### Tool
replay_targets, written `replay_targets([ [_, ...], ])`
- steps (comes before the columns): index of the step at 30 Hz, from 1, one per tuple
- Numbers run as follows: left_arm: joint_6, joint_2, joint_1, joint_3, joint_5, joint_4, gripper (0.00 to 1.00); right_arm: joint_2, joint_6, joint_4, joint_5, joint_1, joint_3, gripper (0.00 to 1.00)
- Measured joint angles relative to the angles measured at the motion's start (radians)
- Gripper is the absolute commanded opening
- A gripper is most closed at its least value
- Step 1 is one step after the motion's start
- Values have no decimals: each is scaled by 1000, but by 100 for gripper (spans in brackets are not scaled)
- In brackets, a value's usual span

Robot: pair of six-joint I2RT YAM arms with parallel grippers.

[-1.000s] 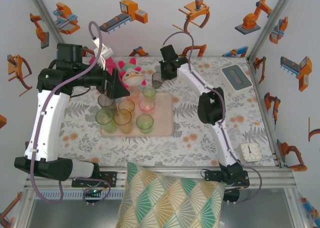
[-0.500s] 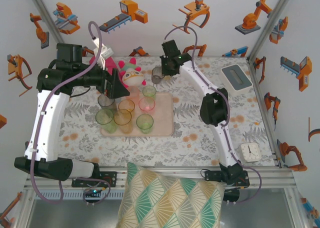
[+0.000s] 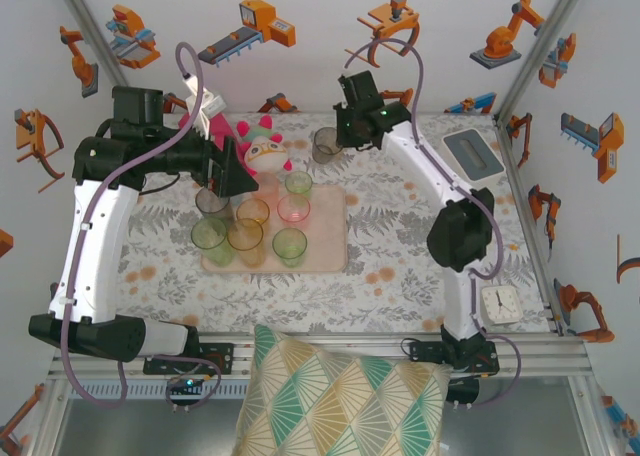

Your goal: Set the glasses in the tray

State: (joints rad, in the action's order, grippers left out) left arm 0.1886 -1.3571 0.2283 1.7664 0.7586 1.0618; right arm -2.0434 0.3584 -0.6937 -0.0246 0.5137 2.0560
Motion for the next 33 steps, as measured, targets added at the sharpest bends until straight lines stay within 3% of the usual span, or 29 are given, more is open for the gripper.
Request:
replay_targets([
  [21, -9, 68, -31, -77, -6, -37, 97, 399, 2, 14, -31, 82, -558, 13],
  [33, -16, 79, -38, -77, -6, -37, 97, 460, 33, 50, -74, 152, -719, 13],
])
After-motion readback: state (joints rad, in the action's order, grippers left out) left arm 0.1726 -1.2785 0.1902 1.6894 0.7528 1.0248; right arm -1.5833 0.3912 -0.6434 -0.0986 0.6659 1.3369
